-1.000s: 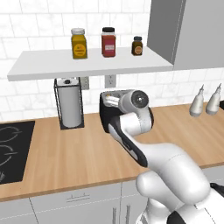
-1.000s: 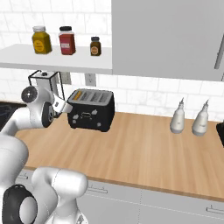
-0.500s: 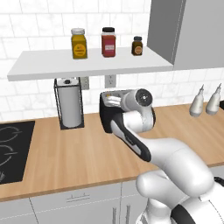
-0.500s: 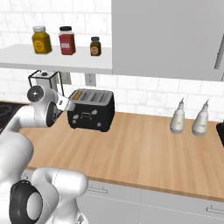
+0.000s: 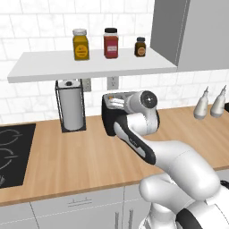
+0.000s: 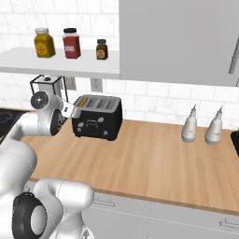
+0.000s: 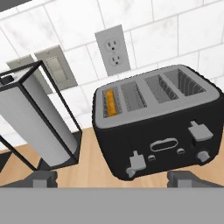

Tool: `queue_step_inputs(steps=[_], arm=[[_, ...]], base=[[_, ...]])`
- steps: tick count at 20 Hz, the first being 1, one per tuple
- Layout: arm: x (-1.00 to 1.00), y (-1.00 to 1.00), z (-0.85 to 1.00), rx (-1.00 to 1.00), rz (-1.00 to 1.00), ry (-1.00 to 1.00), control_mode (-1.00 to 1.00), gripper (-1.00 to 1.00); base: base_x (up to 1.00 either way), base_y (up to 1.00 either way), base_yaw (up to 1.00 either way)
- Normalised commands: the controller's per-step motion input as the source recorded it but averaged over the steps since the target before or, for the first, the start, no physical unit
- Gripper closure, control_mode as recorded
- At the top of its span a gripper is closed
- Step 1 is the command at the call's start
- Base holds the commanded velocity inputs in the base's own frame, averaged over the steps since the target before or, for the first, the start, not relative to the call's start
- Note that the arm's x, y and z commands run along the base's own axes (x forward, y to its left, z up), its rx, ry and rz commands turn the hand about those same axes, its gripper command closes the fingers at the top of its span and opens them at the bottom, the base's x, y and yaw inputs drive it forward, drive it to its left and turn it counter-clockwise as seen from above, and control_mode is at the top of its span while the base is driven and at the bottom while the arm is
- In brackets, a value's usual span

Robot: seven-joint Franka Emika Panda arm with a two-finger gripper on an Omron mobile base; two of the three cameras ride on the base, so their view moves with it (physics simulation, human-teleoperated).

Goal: Start the toaster. Once the lever pops up, take the bread to the plate on the dining counter.

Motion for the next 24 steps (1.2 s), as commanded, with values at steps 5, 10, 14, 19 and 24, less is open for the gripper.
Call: queue_step_inputs(steps=[5,10,14,19,24], arm=[[0.0,0.0,0.0,0.0,0.0,0.0,-1.0,-1.0],[0.0,0.0,0.0,0.0,0.0,0.0,-1.0,-1.0],[0.0,0.0,0.0,0.0,0.0,0.0,-1.0,-1.0],[0.0,0.0,0.0,0.0,0.0,0.0,-1.0,-1.0],[0.0,0.0,0.0,0.0,0.0,0.0,-1.0,-1.0]], base=[[0.0,0.0,0.0],[0.0,0.0,0.0],[0.0,0.0,0.0],[0.0,0.0,0.0],[0.0,0.0,0.0]])
